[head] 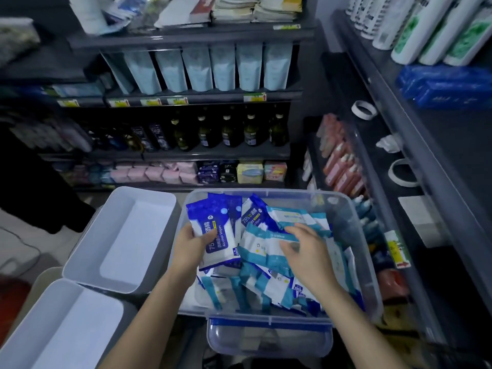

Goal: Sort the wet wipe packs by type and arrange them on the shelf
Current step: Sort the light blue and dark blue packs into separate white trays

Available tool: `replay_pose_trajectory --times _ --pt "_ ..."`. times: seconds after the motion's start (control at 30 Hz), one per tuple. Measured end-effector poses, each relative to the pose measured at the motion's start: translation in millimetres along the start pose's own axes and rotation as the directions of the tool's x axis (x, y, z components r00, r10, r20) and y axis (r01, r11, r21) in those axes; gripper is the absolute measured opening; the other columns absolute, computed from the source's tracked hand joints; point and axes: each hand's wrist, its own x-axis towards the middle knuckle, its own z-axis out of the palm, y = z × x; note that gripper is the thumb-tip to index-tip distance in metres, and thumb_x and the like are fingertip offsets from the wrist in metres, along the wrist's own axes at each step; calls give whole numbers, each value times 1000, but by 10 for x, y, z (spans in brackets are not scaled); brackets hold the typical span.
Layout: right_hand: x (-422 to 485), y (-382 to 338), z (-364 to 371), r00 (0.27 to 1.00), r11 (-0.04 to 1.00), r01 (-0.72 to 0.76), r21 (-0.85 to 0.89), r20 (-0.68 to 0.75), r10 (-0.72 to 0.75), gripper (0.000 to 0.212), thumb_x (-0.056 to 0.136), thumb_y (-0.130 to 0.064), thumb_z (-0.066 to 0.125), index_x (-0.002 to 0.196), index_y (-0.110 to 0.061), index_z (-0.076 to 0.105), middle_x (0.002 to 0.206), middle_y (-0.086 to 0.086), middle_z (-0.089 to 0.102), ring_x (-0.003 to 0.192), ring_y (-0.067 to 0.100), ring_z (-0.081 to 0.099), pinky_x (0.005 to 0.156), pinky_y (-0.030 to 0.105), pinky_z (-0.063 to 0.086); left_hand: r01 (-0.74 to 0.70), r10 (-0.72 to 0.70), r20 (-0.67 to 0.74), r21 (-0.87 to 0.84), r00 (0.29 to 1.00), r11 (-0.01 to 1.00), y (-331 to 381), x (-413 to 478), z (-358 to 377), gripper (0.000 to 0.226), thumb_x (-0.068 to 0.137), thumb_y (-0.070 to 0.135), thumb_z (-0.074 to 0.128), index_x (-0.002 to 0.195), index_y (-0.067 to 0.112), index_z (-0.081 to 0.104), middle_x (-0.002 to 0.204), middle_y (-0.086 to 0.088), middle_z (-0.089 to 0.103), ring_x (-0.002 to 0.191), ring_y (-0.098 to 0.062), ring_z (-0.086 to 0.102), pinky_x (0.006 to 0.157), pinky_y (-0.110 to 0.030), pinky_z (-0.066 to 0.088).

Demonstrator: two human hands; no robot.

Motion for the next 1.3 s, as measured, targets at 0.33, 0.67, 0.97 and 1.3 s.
replay_pose_trajectory --times 0.33,0.67,0.97,1.3 --pt "24 -275 330 956 974 152 -168 276 -101 57 94 -35 55 146 -19 36 155 0 26 144 16 22 115 29 21 53 -26 180 -149 983 987 41 56 -365 21 83 -1 66 102 4 62 94 -16 74 77 -32 71 66 -41 60" --pt "121 -385 451 975 875 92 -475 222 18 33 91 -40 56 107 -13 64 121 4 56 126 24 44 104 34 35 26 5 180 -167 984 986 11 272 -620 12 92 3 57 99 9 64 95 -16 73 76 -28 71 72 -43 58" --pt "589 -706 829 968 929 -3 -370 233 97 81 86 -49 62 146 -6 27 151 11 33 137 26 33 107 38 38 30 -5 179 -136 984 990 -7 298 -613 8 94 10 57 95 16 62 91 -11 74 80 -30 71 76 -46 58" --pt "468 -668 674 993 903 60 -426 -67 -98 24 95 -5 42 72 -11 47 65 7 54 66 27 54 52 30 30 103 -81 162 -131 983 986 -8 304 -568 21 100 28 46 105 12 59 91 -11 74 76 -28 71 59 -35 56"
